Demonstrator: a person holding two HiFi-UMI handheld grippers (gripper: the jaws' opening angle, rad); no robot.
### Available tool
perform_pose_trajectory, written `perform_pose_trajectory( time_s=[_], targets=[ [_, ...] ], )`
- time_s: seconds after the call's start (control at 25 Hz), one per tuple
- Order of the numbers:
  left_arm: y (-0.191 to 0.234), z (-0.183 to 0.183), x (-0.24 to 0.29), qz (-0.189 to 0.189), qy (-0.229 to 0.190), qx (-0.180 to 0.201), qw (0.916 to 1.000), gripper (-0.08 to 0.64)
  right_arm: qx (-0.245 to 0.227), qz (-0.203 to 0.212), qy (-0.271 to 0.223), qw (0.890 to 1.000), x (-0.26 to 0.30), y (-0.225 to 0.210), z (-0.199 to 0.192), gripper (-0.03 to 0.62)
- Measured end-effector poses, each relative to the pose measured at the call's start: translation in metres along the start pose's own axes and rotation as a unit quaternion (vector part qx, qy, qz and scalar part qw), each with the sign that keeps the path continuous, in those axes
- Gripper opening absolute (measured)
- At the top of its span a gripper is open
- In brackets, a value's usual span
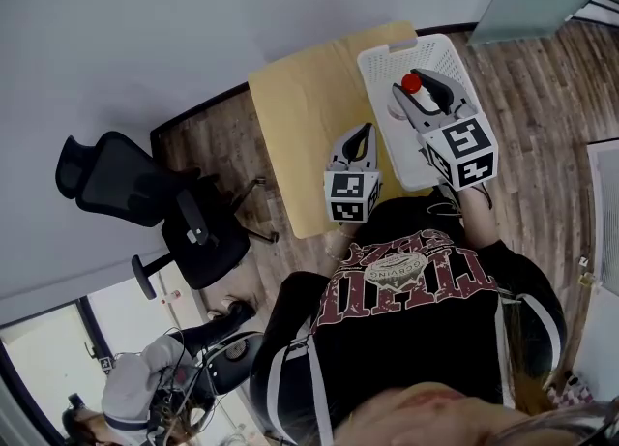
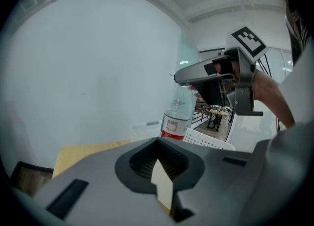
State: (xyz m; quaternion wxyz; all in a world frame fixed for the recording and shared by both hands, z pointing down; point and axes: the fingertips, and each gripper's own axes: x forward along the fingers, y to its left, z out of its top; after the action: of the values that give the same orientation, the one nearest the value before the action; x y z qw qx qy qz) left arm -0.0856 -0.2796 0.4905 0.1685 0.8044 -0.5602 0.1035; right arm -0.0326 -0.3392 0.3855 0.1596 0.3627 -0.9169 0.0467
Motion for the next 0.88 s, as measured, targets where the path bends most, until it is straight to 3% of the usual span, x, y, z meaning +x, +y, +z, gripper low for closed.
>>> perform_pose_trajectory(
  time_s=[0.48, 0.88],
  targets=[
    [0.001, -0.002, -0.012, 0.014, -0.008, -0.012, 0.9998, 0.048, -0.026, 0.036, -0.067, 0.997, -0.019, 0.024, 0.057, 0.169],
    [0.019, -0.005, -0.033, 0.054, -0.016, -0.029, 0.998, 0.048, -0.035, 0.091, -0.08, 0.992, -0.007, 0.058, 0.069, 0.169]
  ],
)
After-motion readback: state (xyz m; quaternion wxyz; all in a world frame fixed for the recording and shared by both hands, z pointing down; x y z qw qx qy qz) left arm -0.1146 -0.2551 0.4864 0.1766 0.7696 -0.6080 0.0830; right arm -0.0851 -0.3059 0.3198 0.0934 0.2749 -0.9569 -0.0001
